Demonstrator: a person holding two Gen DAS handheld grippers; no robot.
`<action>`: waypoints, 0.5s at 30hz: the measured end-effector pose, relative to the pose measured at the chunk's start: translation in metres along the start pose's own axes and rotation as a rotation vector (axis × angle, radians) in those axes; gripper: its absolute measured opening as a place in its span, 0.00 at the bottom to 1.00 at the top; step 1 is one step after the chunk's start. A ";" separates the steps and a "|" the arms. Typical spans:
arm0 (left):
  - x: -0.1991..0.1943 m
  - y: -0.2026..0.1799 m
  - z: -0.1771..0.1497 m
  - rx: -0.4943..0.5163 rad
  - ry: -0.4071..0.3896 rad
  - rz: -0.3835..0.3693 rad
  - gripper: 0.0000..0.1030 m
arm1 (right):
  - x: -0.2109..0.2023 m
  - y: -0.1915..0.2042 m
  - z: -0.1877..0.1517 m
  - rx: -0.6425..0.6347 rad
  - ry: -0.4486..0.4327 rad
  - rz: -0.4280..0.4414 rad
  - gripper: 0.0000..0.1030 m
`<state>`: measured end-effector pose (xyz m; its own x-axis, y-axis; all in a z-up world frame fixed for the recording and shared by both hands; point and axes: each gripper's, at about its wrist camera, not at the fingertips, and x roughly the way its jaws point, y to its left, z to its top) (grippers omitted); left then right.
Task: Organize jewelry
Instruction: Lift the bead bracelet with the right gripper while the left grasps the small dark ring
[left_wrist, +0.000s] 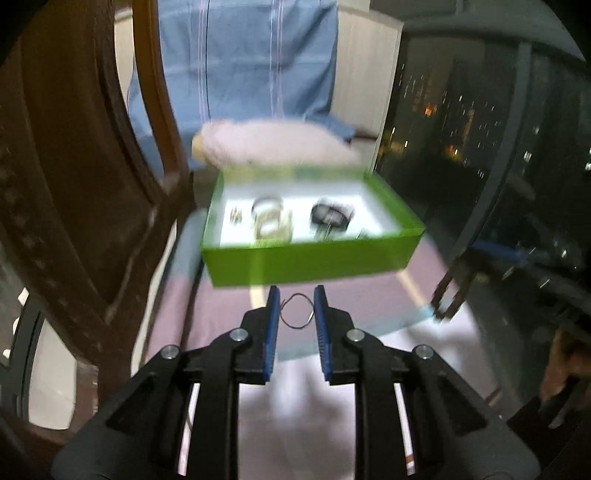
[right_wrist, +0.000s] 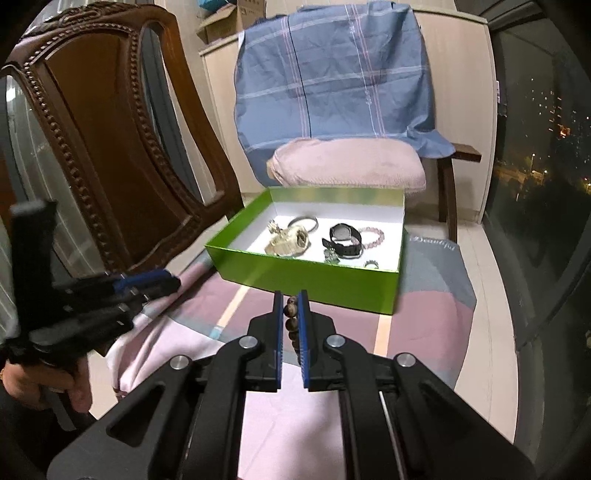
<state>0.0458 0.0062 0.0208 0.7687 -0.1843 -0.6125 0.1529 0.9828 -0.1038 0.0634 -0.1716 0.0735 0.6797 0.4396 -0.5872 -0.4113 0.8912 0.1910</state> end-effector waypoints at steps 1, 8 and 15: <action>-0.006 -0.002 0.003 -0.007 -0.019 -0.002 0.18 | -0.002 0.001 0.000 -0.002 -0.002 -0.002 0.07; 0.001 -0.013 -0.001 0.008 0.012 0.001 0.18 | -0.006 0.003 -0.002 -0.001 0.001 -0.025 0.07; 0.005 -0.015 -0.005 0.012 0.023 0.009 0.18 | -0.006 0.001 -0.002 0.003 0.003 -0.028 0.07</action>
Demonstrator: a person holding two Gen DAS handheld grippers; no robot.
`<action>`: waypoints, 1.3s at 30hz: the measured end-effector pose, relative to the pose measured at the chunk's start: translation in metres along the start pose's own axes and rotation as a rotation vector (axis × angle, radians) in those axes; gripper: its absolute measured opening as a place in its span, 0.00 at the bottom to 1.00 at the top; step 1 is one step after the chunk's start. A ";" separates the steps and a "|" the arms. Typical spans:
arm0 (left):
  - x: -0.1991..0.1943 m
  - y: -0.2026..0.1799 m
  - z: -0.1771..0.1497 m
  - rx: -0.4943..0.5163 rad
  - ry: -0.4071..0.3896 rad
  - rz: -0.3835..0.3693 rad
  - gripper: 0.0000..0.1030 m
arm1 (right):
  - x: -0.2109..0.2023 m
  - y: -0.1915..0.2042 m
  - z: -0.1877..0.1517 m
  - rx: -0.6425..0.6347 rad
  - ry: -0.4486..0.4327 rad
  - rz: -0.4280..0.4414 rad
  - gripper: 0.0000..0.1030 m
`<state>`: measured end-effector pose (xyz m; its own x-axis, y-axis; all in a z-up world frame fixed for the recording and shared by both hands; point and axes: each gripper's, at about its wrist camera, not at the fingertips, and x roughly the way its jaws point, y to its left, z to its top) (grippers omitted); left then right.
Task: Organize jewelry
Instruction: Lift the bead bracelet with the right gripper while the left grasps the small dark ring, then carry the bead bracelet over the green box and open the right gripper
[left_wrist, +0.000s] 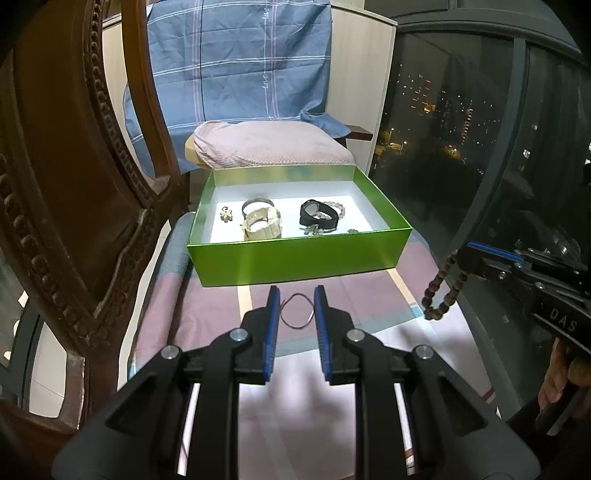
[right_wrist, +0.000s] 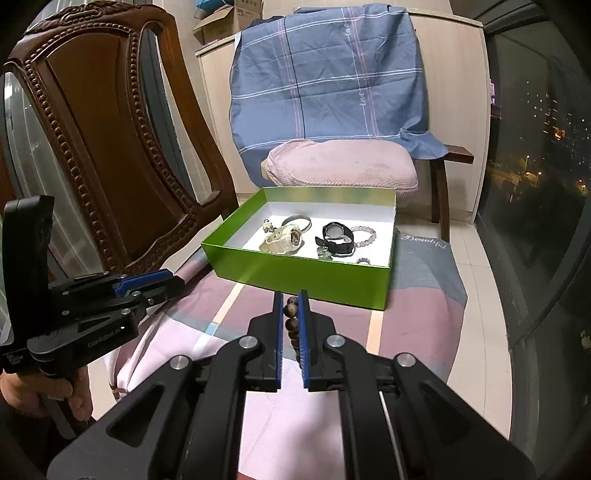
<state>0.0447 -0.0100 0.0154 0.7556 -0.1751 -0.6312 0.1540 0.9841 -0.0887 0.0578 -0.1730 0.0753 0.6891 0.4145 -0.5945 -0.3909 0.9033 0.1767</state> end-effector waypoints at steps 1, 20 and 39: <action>0.000 0.000 0.000 -0.001 0.000 0.001 0.18 | 0.000 0.000 0.000 0.000 0.000 -0.001 0.07; 0.013 0.014 0.001 -0.029 0.018 -0.005 0.18 | 0.031 -0.015 0.037 0.028 -0.006 -0.045 0.08; 0.030 0.017 0.010 -0.061 0.036 -0.012 0.18 | 0.022 -0.092 -0.006 0.459 -0.068 -0.085 0.83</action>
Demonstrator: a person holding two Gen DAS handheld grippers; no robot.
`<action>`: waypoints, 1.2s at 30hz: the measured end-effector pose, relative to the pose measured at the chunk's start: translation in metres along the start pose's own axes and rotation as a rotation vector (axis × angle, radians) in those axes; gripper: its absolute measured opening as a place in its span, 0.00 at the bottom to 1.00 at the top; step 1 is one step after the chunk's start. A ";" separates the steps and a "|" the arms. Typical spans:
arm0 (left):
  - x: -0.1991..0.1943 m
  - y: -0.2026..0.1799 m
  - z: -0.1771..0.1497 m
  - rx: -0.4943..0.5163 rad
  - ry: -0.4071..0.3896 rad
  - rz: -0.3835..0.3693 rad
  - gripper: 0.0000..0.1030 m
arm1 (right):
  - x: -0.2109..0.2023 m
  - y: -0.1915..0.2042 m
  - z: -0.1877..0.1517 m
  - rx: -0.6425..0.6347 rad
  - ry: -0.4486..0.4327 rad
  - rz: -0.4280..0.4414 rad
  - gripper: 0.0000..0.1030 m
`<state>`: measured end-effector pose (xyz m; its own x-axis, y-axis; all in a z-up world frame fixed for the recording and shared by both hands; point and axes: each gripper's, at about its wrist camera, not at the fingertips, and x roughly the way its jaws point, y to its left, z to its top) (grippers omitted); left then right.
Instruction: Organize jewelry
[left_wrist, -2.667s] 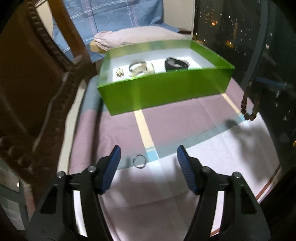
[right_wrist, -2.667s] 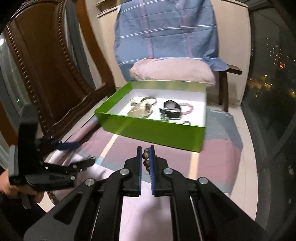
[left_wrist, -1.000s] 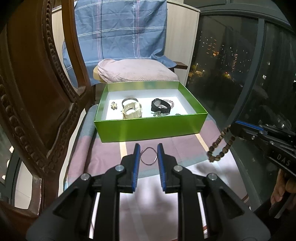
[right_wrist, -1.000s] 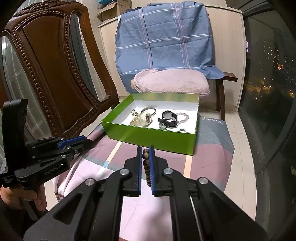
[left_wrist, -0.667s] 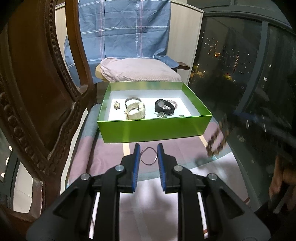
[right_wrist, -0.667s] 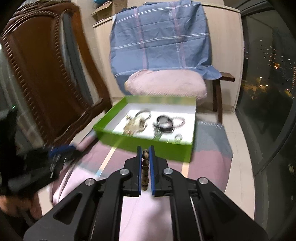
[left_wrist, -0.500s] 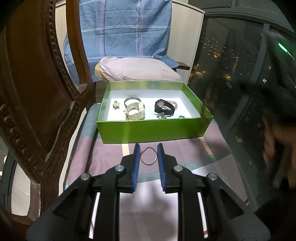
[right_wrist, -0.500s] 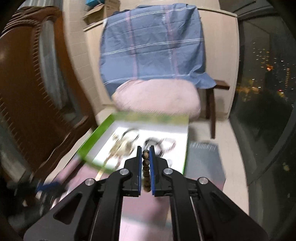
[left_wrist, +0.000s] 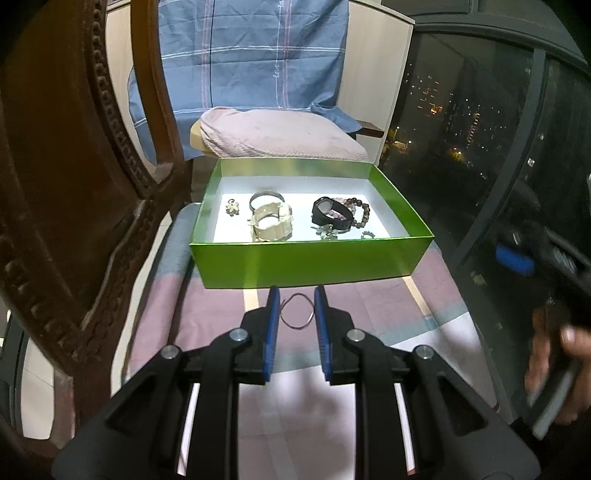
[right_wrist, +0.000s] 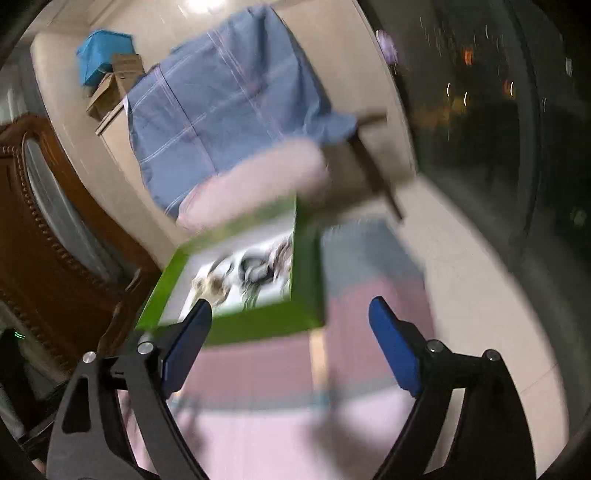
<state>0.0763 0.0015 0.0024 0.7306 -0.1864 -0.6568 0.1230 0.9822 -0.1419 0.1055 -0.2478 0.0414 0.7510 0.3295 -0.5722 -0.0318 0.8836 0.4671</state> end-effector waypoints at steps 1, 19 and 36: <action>0.004 0.000 0.004 -0.012 0.004 -0.007 0.18 | -0.001 0.001 0.000 -0.005 0.009 0.027 0.83; 0.016 0.017 0.042 -0.116 -0.008 0.047 0.96 | -0.009 0.027 0.004 -0.213 -0.051 -0.041 0.92; -0.051 -0.004 0.001 0.014 -0.173 0.205 0.96 | -0.028 0.096 -0.036 -0.392 -0.035 -0.214 0.97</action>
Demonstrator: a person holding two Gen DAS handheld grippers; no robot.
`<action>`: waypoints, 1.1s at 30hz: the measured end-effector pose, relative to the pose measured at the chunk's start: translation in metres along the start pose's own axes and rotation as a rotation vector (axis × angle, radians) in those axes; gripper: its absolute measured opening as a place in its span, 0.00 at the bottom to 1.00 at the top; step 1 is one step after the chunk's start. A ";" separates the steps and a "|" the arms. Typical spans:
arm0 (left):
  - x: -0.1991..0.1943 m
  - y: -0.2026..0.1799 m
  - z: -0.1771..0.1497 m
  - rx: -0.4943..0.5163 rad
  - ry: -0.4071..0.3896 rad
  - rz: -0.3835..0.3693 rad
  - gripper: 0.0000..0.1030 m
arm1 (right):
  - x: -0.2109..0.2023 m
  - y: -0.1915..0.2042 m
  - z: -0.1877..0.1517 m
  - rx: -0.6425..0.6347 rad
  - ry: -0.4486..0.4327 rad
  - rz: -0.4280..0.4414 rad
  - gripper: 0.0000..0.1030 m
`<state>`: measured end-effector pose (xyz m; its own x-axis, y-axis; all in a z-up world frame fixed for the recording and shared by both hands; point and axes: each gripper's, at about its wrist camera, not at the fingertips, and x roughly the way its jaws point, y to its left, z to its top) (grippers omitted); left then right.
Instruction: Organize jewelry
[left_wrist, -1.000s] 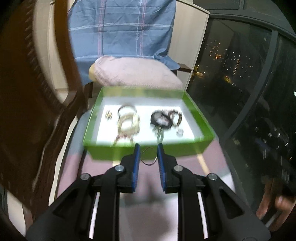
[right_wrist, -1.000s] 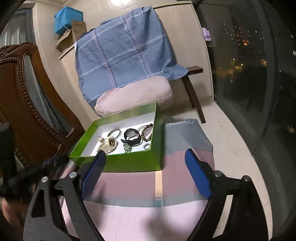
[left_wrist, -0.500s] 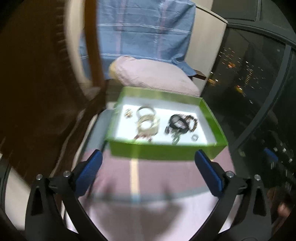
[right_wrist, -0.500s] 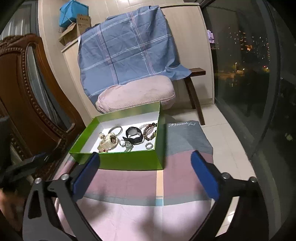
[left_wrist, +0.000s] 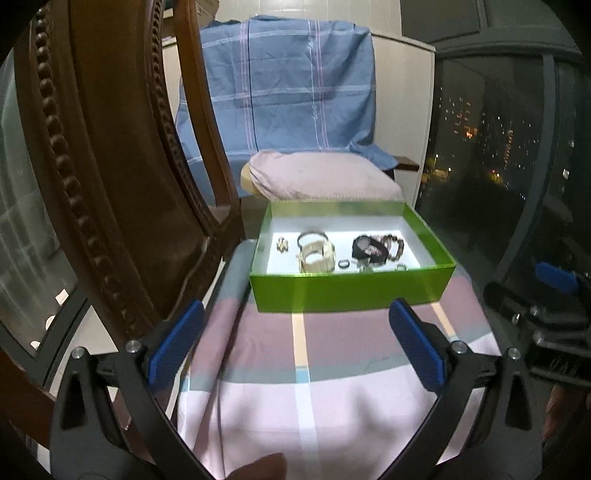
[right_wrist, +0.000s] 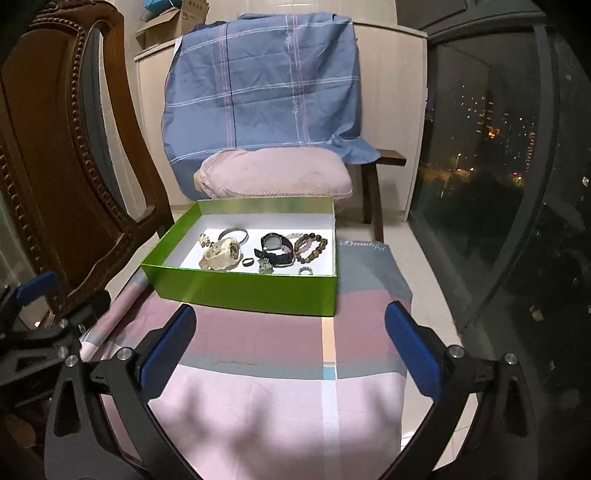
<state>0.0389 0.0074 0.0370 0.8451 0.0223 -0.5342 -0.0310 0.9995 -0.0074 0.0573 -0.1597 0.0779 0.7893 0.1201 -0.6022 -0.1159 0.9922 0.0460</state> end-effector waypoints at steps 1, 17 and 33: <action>0.000 -0.001 0.002 0.007 -0.003 0.004 0.96 | 0.000 0.000 0.001 -0.001 0.000 -0.005 0.97; -0.013 -0.011 0.018 -0.013 -0.006 -0.032 0.96 | -0.010 -0.003 0.008 0.006 -0.014 -0.016 0.97; -0.014 -0.011 0.017 -0.006 0.003 -0.025 0.96 | -0.011 -0.003 0.010 0.012 -0.029 -0.010 0.97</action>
<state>0.0363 -0.0032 0.0587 0.8440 -0.0027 -0.5363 -0.0130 0.9996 -0.0255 0.0549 -0.1638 0.0922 0.8073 0.1109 -0.5796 -0.1011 0.9937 0.0494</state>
